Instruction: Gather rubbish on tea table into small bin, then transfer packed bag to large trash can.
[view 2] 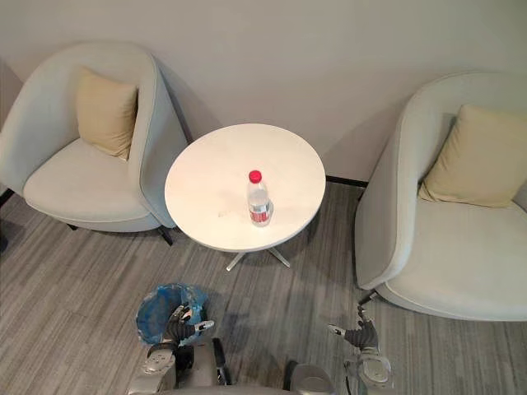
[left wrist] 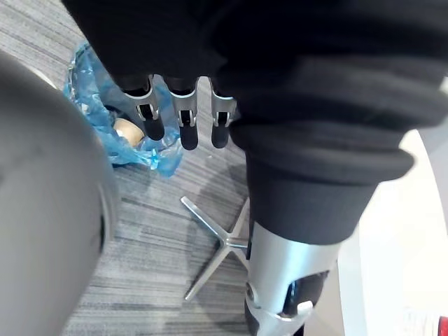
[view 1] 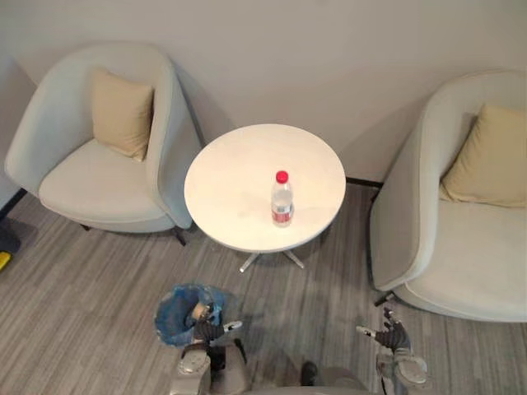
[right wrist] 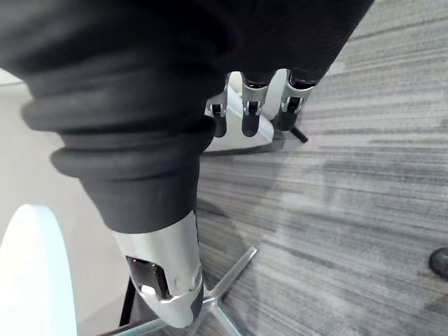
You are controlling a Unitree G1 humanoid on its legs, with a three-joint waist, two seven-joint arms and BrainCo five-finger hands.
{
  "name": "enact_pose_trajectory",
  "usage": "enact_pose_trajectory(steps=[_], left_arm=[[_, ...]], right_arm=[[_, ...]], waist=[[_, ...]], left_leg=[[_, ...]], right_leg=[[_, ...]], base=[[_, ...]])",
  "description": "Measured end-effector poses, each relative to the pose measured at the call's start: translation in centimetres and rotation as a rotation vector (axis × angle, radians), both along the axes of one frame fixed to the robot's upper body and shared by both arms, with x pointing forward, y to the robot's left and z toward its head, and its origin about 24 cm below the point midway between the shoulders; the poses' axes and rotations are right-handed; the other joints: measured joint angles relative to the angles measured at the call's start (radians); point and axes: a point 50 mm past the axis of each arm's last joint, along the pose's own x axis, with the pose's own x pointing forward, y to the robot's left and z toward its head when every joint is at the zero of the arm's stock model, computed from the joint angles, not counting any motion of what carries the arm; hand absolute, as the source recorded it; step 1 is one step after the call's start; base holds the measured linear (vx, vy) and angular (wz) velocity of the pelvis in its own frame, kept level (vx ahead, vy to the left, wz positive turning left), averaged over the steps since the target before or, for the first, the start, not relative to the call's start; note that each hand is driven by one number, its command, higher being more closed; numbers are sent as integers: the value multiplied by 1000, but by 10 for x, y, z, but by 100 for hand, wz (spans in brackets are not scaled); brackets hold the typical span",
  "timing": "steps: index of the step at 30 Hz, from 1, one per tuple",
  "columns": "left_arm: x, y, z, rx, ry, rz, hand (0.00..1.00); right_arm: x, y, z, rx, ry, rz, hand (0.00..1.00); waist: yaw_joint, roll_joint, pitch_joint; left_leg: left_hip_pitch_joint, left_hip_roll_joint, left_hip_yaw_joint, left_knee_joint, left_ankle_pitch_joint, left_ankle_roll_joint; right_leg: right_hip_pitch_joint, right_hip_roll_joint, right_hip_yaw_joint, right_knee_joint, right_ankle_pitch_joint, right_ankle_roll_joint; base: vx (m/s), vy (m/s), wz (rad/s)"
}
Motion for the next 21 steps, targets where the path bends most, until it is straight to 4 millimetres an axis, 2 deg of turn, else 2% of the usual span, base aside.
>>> enact_pose_trajectory(steps=[1, 3, 5, 6, 7, 8, 10, 12, 13, 14, 15, 18, 21], left_arm=[[-4, 2, -2, 5, 17, -1, 0], [-6, 15, -4, 39, 39, -1, 0], [-7, 19, -4, 49, 42, 3, 0], [-7, 20, -4, 54, 45, -1, 0], [-7, 24, -4, 68, 49, -15, 0], [-5, 25, -3, 79, 46, -30, 0], [-3, 29, -2, 93, 41, -36, 0], [-3, 31, -1, 100, 41, -37, 0], [-4, 35, -1, 110, 44, -39, 0], [-5, 34, -2, 110, 49, -46, 0], [-7, 27, -4, 92, 57, -52, 0], [-17, 25, -8, 82, 79, -40, 0], [-19, 24, -8, 77, 77, -43, 0]], right_arm=[[-1, -1, -1, -1, 9, -1, 0], [3, 7, -1, 9, 10, 25, 0], [15, 12, 9, -18, -44, 79, 0], [19, 12, 12, -31, -59, 97, 0], [28, 17, 19, -38, -99, 134, 0], [35, 23, 27, -50, -141, 174, 0], [42, 28, 38, -72, -204, 216, 0], [50, 30, 50, -88, -275, 242, 0], [53, 29, 55, -96, -298, 246, 0], [54, 29, 58, -103, -312, 248, 0], [56, 26, 61, -131, -318, 269, 0], [68, 36, 82, -177, -417, 344, 0], [73, 42, 97, -225, -495, 406, 0]], waist=[[1, 15, -6], [1, -56, -10], [-1, -98, -7], [-2, -101, -6], [-8, -101, -5], [-20, -97, -5], [-27, -99, -6], [-31, -102, -7], [-30, -112, -10], [-32, -116, -8], [-22, -91, -16], [-25, -65, -21], [-17, -61, -25]], left_leg=[[14, -7, 2, -31, -8, 82], [39, -87, -3, -65, -28, 82], [53, -142, 1, -64, -86, 91], [63, -152, 1, -69, -94, 91], [86, -166, -13, -83, -99, 100], [101, -169, -50, -87, -103, 108], [117, -171, -91, -103, -100, 112], [121, -173, -126, -111, -91, 96], [120, -188, -147, -105, -91, 88], [122, -205, -175, -91, -99, 77], [124, -191, -197, -91, -99, 67], [127, -175, -230, -137, -83, 41], [170, -162, -247, -191, -67, 22]], right_leg=[[8, 12, 9, 13, -35, 9], [-15, -61, 28, 90, -110, 37], [-61, -124, 43, 236, -166, 67], [-84, -133, 62, 303, -164, 73], [-150, -138, 95, 463, -129, 106], [-190, -119, 134, 516, -162, 91], [-237, -74, 191, 463, -175, 69], [-300, -50, 238, 366, -167, 72], [-315, -60, 244, 278, -113, 68], [-311, -79, 230, 255, 9, 66], [-296, -70, 211, 233, 9, 59], [-267, -52, 177, 168, 31, 41], [-207, -37, 153, 99, 50, 25]], base=[[257, 137, 18], [216, 106, 23], [205, 44, 10], [237, 73, 4], [192, 63, 34], [194, 44, 56], [185, -30, 77], [190, -85, 75], [202, -124, 76], [298, -181, 75], [253, -156, 48], [140, -103, 22], [114, -79, 16]])
